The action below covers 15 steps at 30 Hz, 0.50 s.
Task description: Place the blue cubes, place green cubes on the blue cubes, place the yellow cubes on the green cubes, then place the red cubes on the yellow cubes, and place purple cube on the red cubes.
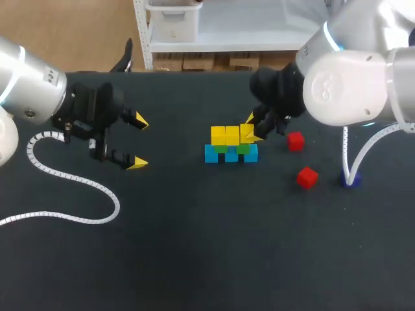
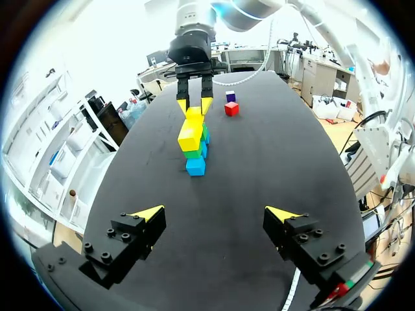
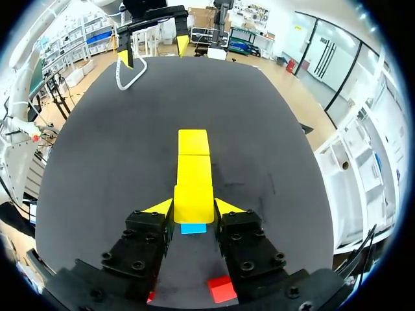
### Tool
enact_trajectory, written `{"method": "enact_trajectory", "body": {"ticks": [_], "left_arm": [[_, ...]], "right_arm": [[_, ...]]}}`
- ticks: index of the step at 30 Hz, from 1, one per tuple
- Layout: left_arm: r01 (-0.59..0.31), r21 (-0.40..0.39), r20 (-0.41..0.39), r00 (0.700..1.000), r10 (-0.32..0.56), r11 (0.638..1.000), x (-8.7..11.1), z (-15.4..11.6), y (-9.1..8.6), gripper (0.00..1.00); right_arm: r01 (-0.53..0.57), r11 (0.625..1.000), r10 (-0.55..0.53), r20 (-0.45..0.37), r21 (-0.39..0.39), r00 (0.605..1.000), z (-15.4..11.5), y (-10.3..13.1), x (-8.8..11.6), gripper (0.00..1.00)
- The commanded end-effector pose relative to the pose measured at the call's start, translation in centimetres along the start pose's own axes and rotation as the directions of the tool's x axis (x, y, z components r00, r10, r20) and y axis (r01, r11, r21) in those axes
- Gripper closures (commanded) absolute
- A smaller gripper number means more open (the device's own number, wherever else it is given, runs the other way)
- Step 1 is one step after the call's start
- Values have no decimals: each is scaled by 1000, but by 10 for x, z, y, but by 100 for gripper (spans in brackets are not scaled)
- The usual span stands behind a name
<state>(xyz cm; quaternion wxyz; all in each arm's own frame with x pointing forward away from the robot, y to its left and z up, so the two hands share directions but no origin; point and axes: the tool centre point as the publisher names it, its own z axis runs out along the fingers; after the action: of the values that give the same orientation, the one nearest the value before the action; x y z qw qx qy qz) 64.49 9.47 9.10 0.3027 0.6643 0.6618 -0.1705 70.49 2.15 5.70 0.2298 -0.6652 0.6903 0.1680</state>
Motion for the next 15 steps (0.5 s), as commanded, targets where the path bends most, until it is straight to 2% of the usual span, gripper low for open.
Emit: {"method": "enact_trajectory", "body": {"ticks": [1,15], "left_arm": [[-2,-2,4,1000,2,1000,1,0,0,0],[-2,-2,4,1000,2,1000,1,0,0,0]], "right_arm": [[-1,1000,1,-1,-1,1000,0,-1,0,100],[-12,1000,12,-1,-8,1000,3,0,2,100]]}}
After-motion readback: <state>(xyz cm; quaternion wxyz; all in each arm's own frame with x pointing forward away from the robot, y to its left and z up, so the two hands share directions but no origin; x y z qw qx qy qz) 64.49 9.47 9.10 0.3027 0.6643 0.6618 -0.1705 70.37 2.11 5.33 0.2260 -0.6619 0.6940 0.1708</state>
